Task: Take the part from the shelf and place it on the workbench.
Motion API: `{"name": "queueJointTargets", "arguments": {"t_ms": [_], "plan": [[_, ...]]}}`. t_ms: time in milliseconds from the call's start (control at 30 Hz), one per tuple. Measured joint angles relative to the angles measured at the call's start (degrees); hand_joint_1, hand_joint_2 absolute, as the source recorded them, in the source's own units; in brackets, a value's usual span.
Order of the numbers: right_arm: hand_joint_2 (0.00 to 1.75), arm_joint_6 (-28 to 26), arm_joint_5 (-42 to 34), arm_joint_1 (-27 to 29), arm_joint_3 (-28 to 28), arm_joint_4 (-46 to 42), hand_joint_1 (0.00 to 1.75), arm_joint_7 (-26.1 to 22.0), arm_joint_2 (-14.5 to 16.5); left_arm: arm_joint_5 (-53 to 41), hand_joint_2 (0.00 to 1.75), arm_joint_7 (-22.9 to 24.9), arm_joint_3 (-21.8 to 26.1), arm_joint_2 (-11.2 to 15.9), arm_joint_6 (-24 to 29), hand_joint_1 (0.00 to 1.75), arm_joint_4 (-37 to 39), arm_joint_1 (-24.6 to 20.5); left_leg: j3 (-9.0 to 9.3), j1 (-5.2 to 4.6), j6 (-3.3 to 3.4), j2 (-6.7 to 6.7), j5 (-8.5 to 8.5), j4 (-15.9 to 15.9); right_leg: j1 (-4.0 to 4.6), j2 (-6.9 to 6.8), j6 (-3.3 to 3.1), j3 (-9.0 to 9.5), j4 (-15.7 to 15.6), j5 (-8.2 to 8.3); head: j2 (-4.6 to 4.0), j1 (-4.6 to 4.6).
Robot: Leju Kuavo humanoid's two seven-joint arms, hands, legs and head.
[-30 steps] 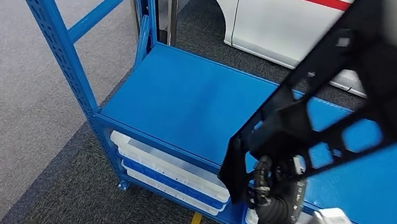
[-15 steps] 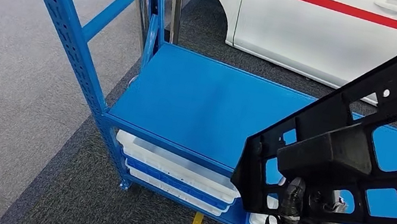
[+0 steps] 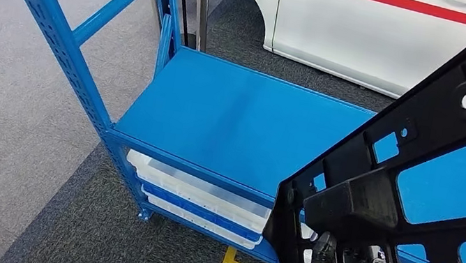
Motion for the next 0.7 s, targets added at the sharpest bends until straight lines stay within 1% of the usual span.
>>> {"name": "queueJointTargets", "arguments": {"t_ms": [33, 67, 100, 133, 167, 200, 233, 267, 300, 333, 367, 400, 433, 467, 500, 533, 567, 600, 633, 667, 700], "plan": [[1.75, 0.1, 0.06, 0.22, 0.02, -0.01, 1.75, -0.16, -0.06, 0.01, 0.0, 0.07, 0.0, 0.04, -0.05, 0.0, 0.02, -0.06, 2.15, -0.2, 0.45, 0.01, 1.29, -3.98, 0.15, 0.0, 0.15, -0.13, 0.2, 0.1, 0.0, 0.01], [1.75, 0.22, 0.2, 0.46, 0.04, -0.01, 1.75, -0.32, -0.13, 0.02, 0.0, 0.12, 0.0, 0.07, -0.07, 0.0, 0.04, -0.13, 3.63, -0.45, 0.78, 0.02, 2.15, -6.9, 0.15, 0.0, 0.39, -0.25, 0.33, 0.25, 0.0, 0.01], [1.75, 0.31, 0.43, 0.69, 0.08, -0.01, 1.75, -0.48, -0.21, 0.04, 0.0, 0.18, 0.0, 0.08, -0.09, 0.0, 0.07, -0.18, 4.24, -0.68, 1.02, 0.01, 2.43, -8.34, 0.08, -0.05, 0.7, -0.36, 0.39, 0.45, 0.0, 0.02], [1.75, 0.37, 0.68, 0.91, 0.13, -0.01, 1.75, -0.61, -0.3, 0.07, 0.0, 0.22, 0.0, 0.1, -0.11, 0.0, 0.09, -0.18, 4.19, -0.86, 1.12, 0.0, 2.56, -8.64, 0.0, -0.11, 1.07, -0.45, 0.36, 0.72, 0.0, 0.02], [1.75, 0.41, 0.89, 1.1, 0.21, -0.01, 1.75, -0.73, -0.37, 0.11, 0.0, 0.25, 0.0, 0.07, -0.13, 0.0, 0.1, -0.13, 4.01, -0.88, 1.24, -0.02, 3.05, -8.84, -0.11, -0.13, 1.46, -0.51, 0.19, 1.06, 0.0, 0.01], [1.75, 0.42, 1.02, 1.28, 0.29, -0.01, 1.75, -0.83, -0.43, 0.14, 0.0, 0.28, 0.0, 0.02, -0.16, 0.0, 0.11, -0.1, 3.85, -0.73, 1.44, 0.1, 3.59, -9.13, -0.15, -0.09, 1.8, -0.62, 0.22, 1.03, 0.0, 0.02], [1.75, 0.42, 1.07, 1.44, 0.36, -0.02, 1.75, -0.91, -0.49, 0.16, 0.0, 0.29, 0.0, -0.02, -0.17, 0.0, 0.13, -0.09, 3.53, -0.54, 1.75, 0.23, 4.2, -9.44, -0.16, 0.02, 2.11, -0.95, 0.83, 0.13, 0.0, 0.03], [1.75, 0.4, 1.12, 1.56, 0.42, -0.02, 1.75, -0.96, -0.58, 0.18, 0.0, 0.29, 0.0, -0.07, -0.17, 0.0, 0.13, -0.11, 3.09, -0.33, 2.06, 0.37, 4.84, -9.73, -0.21, 0.14, 2.4, -1.58, 2.35, -1.65, 0.0, 0.05], [1.75, 0.34, 1.29, 1.67, 0.44, -0.02, 1.75, -0.98, -0.69, 0.2, 0.0, 0.31, 0.0, -0.1, -0.17, 0.0, 0.14, -0.16, 2.55, -0.23, 2.28, 0.54, 5.36, -9.81, -0.39, 0.25, 2.64, -2.49, 5.0, -4.28, 0.0, 0.06], [1.75, 0.24, 1.61, 1.79, 0.46, -0.01, 1.75, -0.98, -0.8, 0.23, 0.0, 0.34, 0.0, -0.09, -0.16, 0.0, 0.14, -0.18, 1.89, -0.24, 2.45, 0.59, 5.84, -9.8, -0.53, 0.28, 2.9, -3.53, 8.43, -7.03, 0.0, 0.07], [1.75, 0.05, 2.06, 1.92, 0.47, 0.03, 1.75, -0.98, -0.91, 0.26, 0.0, 0.42, 0.0, -0.09, -0.16, 0.0, 0.16, -0.18, 1.25, -0.24, 2.44, 0.66, 6.28, -9.72, -0.7, 0.29, 3.16, -4.29, 11.74, -8.95, 0.0, 0.05], [1.75, -0.19, 2.54, 2.12, 0.48, 0.1, 1.75, -0.98, -1.01, 0.32, 0.0, 0.54, 0.0, -0.09, -0.16, 0.0, 0.2, -0.17, 0.61, -0.23, 2.37, 0.73, 6.7, -9.6, -0.85, 0.28, 3.39, -4.44, 13.97, -9.73, 0.0, 0.05], [1.75, -0.45, 2.89, 2.39, 0.5, 0.2, 1.75, -1.01, -1.11, 0.38, 0.0, 0.7, 0.0, -0.1, -0.17, 0.0, 0.23, -0.16, -0.02, -0.21, 2.26, 0.76, 7.07, -9.44, -1.01, 0.28, 3.57, -3.68, 14.34, -9.29, 0.0, 0.06], [1.75, -0.76, 3.06, 2.7, 0.51, 0.31, 1.75, -1.06, -1.21, 0.44, 0.0, 0.87, 0.0, -0.13, -0.17, 0.0, 0.26, -0.16, -0.62, -0.15, 2.1, 0.76, 7.36, -9.2, -1.18, 0.27, 3.7, -1.75, 12.39, -7.88, 0.0, 0.06], [1.75, -1.03, 2.85, 3.02, 0.52, 0.43, 1.75, -1.12, -1.28, 0.53, 0.0, 1.04, 0.0, -0.15, -0.19, 0.0, 0.28, -0.17, -1.13, -0.1, 1.92, 0.74, 7.57, -8.87, -1.34, 0.27, 3.76, 1.03, 8.69, -6.29, 0.0, 0.07], [1.75, -1.2, 2.27, 3.31, 0.52, 0.57, 1.75, -1.19, -1.32, 0.6, 0.0, 1.18, 0.0, -0.16, -0.19, 0.0, 0.29, -0.17, -1.59, -0.11, 1.69, 0.7, 7.75, -8.53, -1.38, 0.28, 3.72, 3.87, 4.44, -5.49, 0.0, 0.07], [1.75, -1.17, 1.29, 3.64, 0.52, 0.71, 1.75, -1.26, -1.33, 0.7, 0.0, 1.27, 0.0, -0.17, -0.19, 0.0, 0.3, -0.17, -1.88, -0.13, 1.41, 0.69, 7.94, -8.25, -1.26, 0.29, 3.47, 5.97, 1.1, -4.94, 0.0, 0.04], [1.75, -0.89, -0.08, 4.03, 0.5, 0.82, 1.75, -1.35, -1.32, 0.84, 0.0, 1.32, 0.0, -0.16, -0.2, 0.0, 0.31, -0.18, -2.05, -0.17, 1.08, 0.69, 8.15, -8.05, -1.11, 0.3, 3.15, 7.06, -0.93, -4.94, 0.0, 0.04], [1.75, -0.33, -1.47, 4.44, 0.45, 0.91, 1.75, -1.44, -1.32, 0.97, 0.0, 1.33, 0.0, -0.16, -0.2, 0.0, 0.32, -0.18, -2.14, -0.2, 0.69, 0.72, 8.43, -8.01, -0.88, 0.36, 2.78, 7.17, -1.55, -5.11, 0.0, 0.02], [1.75, 0.39, -2.69, 4.94, 0.34, 0.99, 1.75, -1.55, -1.29, 1.1, 0.0, 1.34, -0.01, -0.16, -0.2, 0.0, 0.33, -0.17, -2.14, -0.2, 0.26, 0.8, 8.74, -8.06, -0.78, 0.43, 2.3, 6.83, -1.48, -4.7, 0.0, 0.01], [1.75, 1.07, -3.6, 5.38, 0.16, 1.04, 1.75, -1.67, -1.23, 1.19, 0.0, 1.34, -0.01, -0.16, -0.2, 0.0, 0.35, -0.15, -2.24, -0.13, -0.15, 0.82, 8.72, -7.98, -0.85, 0.52, 1.83, 6.54, -1.62, -4.34, 0.0, 0.03]]}}
